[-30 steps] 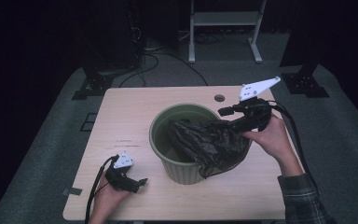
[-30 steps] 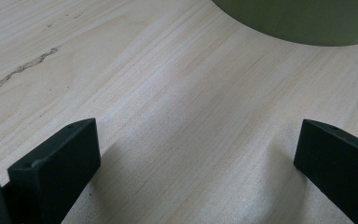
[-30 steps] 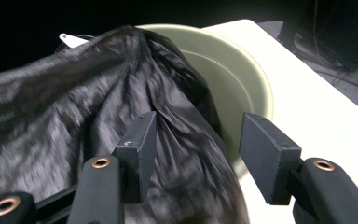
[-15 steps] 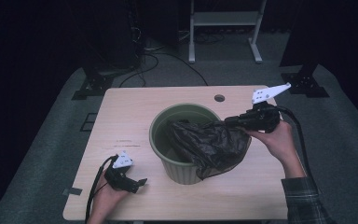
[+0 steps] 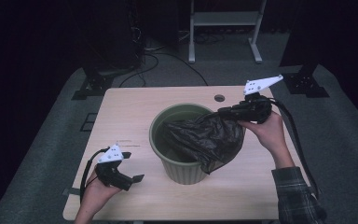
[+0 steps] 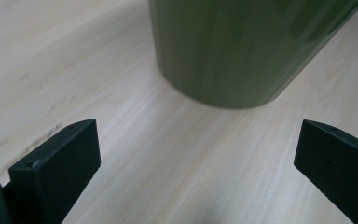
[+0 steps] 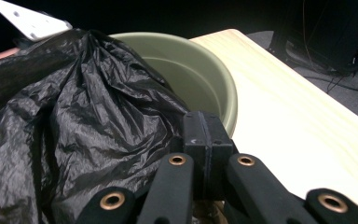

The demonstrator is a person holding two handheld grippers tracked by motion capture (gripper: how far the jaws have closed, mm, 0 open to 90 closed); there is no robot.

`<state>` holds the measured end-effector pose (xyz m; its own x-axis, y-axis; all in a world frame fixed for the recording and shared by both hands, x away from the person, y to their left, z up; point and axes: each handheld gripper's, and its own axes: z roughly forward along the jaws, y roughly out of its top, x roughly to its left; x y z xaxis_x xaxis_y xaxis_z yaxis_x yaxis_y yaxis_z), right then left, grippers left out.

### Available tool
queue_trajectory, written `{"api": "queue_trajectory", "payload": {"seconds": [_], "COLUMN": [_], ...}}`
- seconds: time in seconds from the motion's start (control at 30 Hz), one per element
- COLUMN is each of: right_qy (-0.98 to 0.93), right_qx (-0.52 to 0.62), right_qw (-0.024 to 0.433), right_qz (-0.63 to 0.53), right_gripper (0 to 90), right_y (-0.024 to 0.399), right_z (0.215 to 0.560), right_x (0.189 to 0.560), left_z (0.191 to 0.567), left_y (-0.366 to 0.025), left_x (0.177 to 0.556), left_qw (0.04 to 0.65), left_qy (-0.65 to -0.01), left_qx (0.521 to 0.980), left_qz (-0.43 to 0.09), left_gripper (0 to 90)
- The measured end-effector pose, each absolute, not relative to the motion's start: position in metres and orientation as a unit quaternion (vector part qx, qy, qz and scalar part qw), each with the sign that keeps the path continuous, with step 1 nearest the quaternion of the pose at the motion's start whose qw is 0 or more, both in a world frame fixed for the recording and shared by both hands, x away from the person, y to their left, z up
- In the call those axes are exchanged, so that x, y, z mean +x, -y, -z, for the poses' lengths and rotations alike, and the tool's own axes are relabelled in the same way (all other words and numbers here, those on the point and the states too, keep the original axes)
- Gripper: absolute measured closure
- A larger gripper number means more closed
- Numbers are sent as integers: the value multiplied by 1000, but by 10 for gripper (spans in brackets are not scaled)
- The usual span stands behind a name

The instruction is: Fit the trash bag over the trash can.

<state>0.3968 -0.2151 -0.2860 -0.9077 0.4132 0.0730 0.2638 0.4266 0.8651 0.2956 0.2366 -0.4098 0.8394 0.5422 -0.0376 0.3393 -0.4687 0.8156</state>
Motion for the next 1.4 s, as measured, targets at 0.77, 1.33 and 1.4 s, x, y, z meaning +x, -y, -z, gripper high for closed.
{"api": "queue_trajectory", "payload": {"seconds": [0.77,1.33,1.4], "right_qy": [-848,-846,-846], "right_qx": [197,196,195], "right_qw": [68,62,63], "right_qz": [-488,-492,-492], "right_gripper": [899,899,899], "right_y": [183,178,178], "right_z": [284,279,279], "right_x": [425,430,431], "left_z": [298,290,290], "left_y": [-184,-143,-142], "left_x": [320,345,345], "left_qw": [485,453,451], "left_qy": [-144,-95,-94], "left_qx": [852,880,882], "left_qz": [-134,-109,-104], "left_gripper": [37,438,581]}}
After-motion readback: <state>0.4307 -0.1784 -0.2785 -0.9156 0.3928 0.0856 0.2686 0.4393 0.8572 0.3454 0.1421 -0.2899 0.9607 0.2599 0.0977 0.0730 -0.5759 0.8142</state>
